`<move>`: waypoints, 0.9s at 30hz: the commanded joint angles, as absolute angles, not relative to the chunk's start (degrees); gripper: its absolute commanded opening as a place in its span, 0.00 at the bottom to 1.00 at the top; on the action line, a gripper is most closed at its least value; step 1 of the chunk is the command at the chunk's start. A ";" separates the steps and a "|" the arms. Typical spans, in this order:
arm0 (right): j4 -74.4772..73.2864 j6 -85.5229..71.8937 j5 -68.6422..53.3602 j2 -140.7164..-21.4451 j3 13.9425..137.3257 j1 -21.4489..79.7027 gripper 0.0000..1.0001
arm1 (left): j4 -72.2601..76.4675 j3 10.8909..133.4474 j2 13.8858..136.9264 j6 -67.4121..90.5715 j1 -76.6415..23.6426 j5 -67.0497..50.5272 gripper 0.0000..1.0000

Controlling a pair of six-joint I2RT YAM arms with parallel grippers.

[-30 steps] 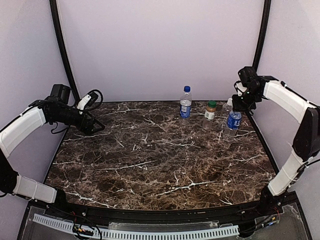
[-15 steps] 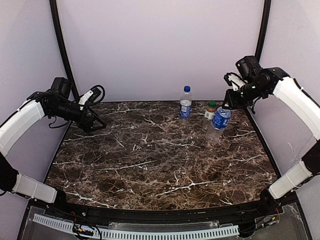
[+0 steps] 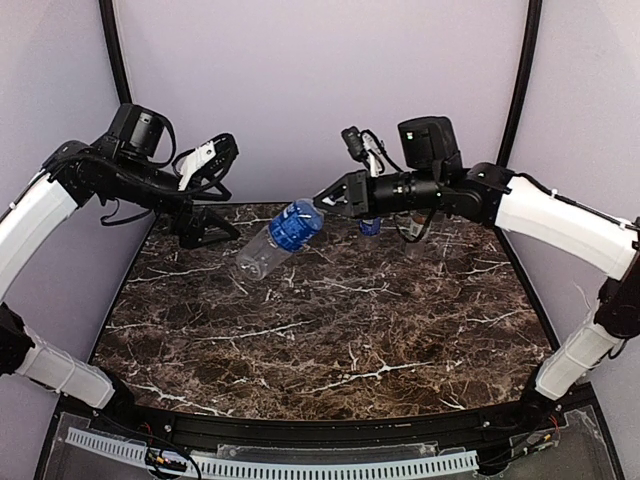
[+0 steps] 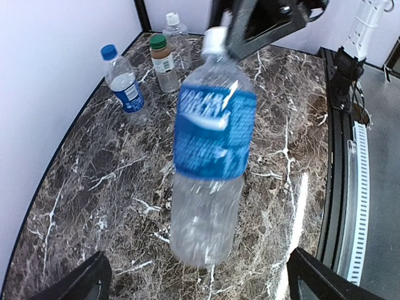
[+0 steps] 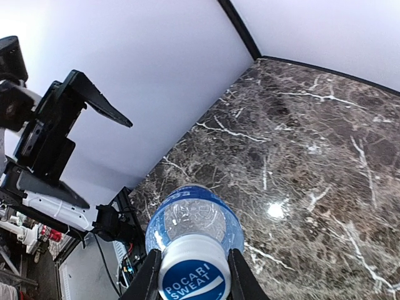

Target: Unscrew the bottle caps

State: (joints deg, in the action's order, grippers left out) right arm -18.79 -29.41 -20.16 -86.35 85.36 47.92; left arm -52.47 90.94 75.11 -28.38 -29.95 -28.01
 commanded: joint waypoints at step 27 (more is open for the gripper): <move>0.34 -35.93 -19.34 -89.59 84.69 54.35 0.72 | -55.63 92.36 78.31 -33.81 -37.77 -13.47 0.61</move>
